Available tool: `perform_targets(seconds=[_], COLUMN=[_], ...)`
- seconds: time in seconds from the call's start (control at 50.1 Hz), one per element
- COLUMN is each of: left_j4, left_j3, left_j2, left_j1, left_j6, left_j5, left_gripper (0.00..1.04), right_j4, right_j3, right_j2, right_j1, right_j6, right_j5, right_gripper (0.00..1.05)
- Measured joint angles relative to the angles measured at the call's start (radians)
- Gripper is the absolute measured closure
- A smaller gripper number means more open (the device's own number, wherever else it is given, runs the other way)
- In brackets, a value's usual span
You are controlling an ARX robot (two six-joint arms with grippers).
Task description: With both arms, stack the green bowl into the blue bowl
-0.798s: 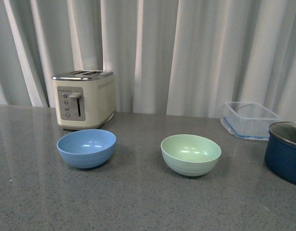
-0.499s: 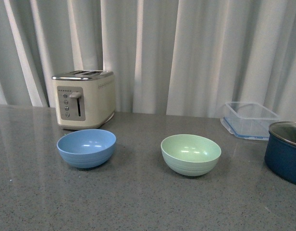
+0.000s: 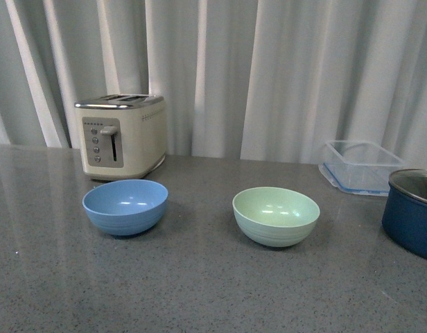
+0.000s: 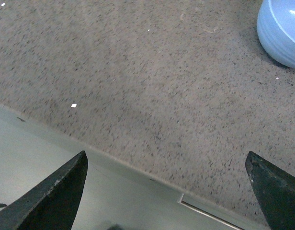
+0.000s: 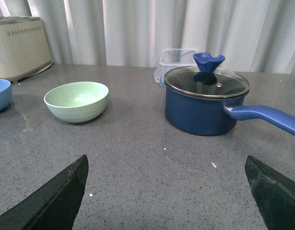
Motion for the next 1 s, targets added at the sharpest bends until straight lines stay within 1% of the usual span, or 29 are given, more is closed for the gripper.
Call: perform_targets(seconds=[0.14,0.259,0.399,0.499,0.738,0.998], left_j4=[0.011,0.040,0.074,0.088,0.084,0.070], left_j3=[0.188,0.312,0.409,0.496,0.638,0.725], left_j2=[0.206,0.350,0.470,0.569,0.724,0.817], left_j1=[-0.013,-0.038,-0.063,-0.093,-0.151,-0.178], left_j6=[0.070,0.077,0.075,0.047,-0.003,-0.027], left_j5=[0.005,-0.010,-0.039,-0.039,-0.056,-0.076], left_gripper=[0.07,0.07,0.07,0.07,0.07,0.07], right_j4=[0.000,0.000,0.000,0.000,0.000,0.000], right_j3=[0.000,0.000,0.000,0.000,0.000,0.000], right_j2=[0.000,0.000,0.000,0.000,0.000,0.000], right_j1=[0.000,0.000,0.000,0.000,0.000,0.000], right_j6=[0.000,0.000,0.000,0.000,0.000,0.000], right_j5=[0.000,0.000,0.000,0.000,0.000,0.000], right_gripper=[0.10,0.10,0.10,0.10,0.10,0.10])
